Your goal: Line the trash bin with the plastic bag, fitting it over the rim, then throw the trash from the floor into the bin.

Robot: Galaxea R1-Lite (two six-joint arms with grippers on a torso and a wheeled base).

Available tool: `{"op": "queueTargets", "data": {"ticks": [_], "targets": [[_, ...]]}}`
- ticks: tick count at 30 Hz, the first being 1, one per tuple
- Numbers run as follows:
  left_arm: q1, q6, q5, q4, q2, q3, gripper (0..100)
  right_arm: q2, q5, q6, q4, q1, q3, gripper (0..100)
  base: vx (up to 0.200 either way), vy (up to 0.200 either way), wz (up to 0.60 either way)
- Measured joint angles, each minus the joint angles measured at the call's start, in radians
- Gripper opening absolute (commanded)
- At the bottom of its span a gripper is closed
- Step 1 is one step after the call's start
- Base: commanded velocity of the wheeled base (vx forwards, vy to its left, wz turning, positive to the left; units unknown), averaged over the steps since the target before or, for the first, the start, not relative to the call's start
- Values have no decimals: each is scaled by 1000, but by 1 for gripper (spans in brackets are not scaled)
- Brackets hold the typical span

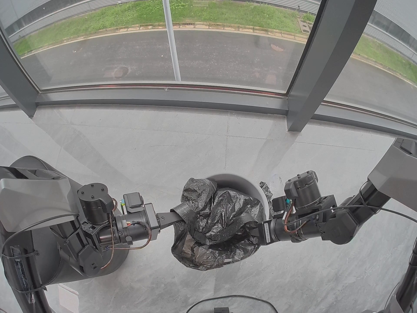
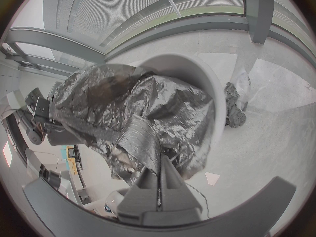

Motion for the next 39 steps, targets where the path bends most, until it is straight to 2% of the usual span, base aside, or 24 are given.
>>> {"op": "queueTargets", "data": {"ticks": [12,39], "targets": [[-8,-3,2,0,52,-19,0,-29,1,-73,-7,-63,74,0,0,0,0],[-14,-13,5,0,115,-96,0,60,2,-87,-115,-133,74,0,0,0,0]]}}
